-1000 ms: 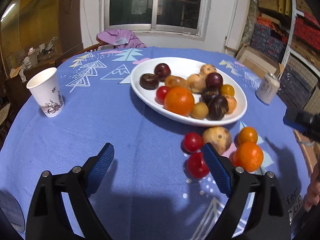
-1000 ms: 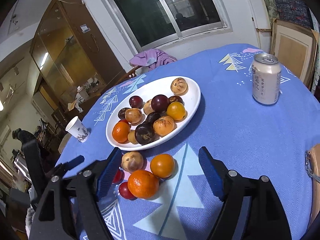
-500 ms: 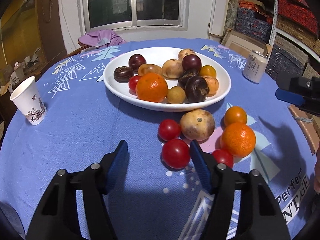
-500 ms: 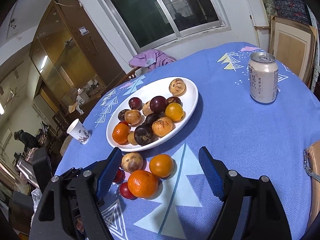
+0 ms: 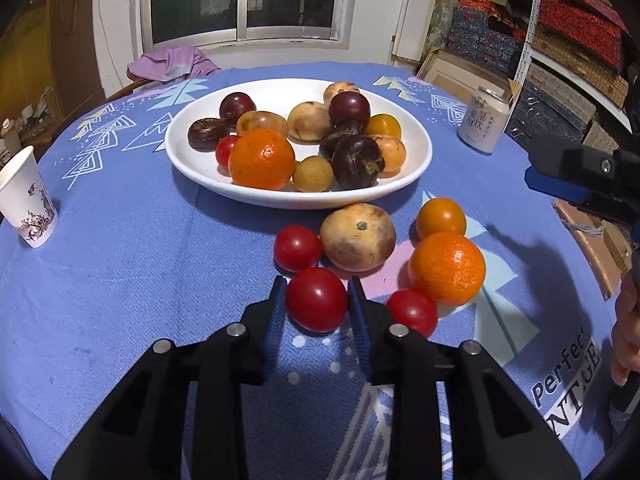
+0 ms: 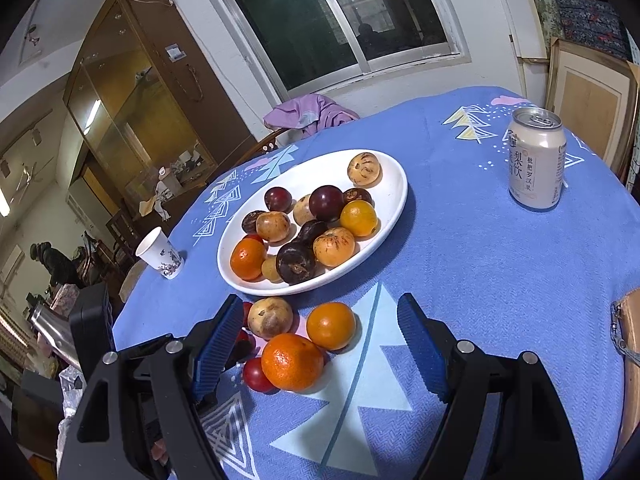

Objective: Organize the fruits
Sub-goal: 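Grasp the red tomato with the left tool, then grasp the red tomato with the right tool while the left tool holds a tomato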

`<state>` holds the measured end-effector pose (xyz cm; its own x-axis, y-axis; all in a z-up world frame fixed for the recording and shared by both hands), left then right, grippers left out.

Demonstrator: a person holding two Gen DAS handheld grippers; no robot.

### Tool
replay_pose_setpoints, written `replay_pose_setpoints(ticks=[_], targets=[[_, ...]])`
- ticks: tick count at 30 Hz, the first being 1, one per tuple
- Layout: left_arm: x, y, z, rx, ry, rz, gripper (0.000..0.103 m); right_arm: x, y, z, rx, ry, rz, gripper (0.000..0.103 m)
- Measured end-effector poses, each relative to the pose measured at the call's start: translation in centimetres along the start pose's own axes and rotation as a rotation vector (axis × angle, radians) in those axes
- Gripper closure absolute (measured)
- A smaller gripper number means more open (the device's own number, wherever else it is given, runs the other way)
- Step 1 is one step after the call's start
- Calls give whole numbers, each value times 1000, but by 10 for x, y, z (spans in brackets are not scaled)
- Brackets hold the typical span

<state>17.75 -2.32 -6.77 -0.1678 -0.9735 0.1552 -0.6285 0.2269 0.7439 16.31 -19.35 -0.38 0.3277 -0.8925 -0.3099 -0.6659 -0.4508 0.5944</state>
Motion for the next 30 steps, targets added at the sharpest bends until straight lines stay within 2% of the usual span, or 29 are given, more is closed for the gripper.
replay_pose_setpoints(ticks=[3,8,11,13,15,18,21,23,25,30], targets=[[-5,5,-3,23,-13,-59,73,-6,0,1,-9,13,-22,23],[-43,15,-15,61,96,-129,73,-38,1,15,-49,99,-86,23],[-57,15,-18,59,144,-129,73,-58,1,36,-110,90,-188,23],[-58,13,-18,51,148,-125,73,-66,-2,49,-157,44,-264,23],[-56,12,-17,46,137,-122,73,-70,-12,61,-209,3,-300,23],[-51,13,-17,48,128,-118,73,-66,-28,69,-251,-47,-262,24],[-52,17,-18,57,135,-116,73,-61,-40,72,-271,-111,-231,31],[-54,19,-19,59,147,-111,73,-62,-45,71,-259,-117,-193,34],[-56,20,-20,59,156,-105,73,-64,-50,69,-245,-115,-148,42],[-56,21,-21,56,161,-87,73,-72,-59,66,-204,-107,-69,44]])
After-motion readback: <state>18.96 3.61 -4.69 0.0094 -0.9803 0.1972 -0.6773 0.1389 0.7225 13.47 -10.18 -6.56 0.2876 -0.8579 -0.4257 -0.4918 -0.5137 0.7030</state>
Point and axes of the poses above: each gripper's, at about its wrist camera, not at the fingertips, and y roughly against the way its jaws point, x to its right, z to its underside, the point moved 5 cm from there along -y, roughly the way its jaws point, and after that the axes turned 7 degrees about y, right-handed, at the moved point
